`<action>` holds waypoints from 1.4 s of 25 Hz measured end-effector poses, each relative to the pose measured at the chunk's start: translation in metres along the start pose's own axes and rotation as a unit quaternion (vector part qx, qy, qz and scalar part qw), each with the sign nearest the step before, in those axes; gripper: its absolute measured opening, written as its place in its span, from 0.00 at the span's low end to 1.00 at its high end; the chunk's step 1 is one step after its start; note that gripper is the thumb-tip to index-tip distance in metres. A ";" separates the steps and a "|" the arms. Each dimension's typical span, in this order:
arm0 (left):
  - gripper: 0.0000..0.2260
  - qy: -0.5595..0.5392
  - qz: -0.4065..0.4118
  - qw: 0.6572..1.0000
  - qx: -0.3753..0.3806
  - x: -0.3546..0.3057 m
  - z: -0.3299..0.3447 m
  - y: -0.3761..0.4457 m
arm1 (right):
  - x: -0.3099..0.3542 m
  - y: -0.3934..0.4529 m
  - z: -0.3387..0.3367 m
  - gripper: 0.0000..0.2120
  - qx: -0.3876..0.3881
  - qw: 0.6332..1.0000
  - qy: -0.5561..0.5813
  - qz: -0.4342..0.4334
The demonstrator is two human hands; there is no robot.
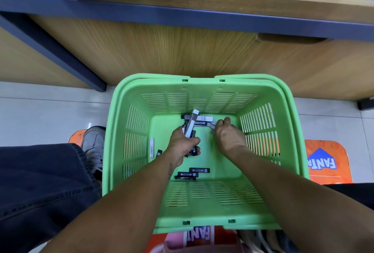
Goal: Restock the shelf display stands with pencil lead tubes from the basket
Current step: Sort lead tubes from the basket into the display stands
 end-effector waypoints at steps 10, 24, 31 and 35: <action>0.12 0.033 -0.008 0.999 -0.007 0.005 -0.001 0.000 | 0.013 0.006 0.013 0.13 0.051 0.998 0.024 -0.015; 0.06 0.088 0.121 0.980 0.129 -0.053 0.013 -0.078 | -0.006 -0.068 -0.082 0.02 0.195 0.888 0.383 -0.162; 0.09 0.172 0.232 0.945 0.156 -0.151 0.028 -0.161 | -0.028 -0.137 -0.166 0.08 0.121 0.816 0.483 -0.293; 0.09 0.215 0.276 0.918 0.189 -0.211 0.044 -0.212 | -0.043 -0.175 -0.219 0.08 0.068 0.796 0.481 -0.361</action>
Point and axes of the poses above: each hand's wrist, its own y-axis towards the middle knuckle, its own z-axis out of the palm, x = y × z, the point moved 3 cm from there along y, towards the middle knuckle, and after that the axes turned 10 degrees about x, right-handed, at the moved point
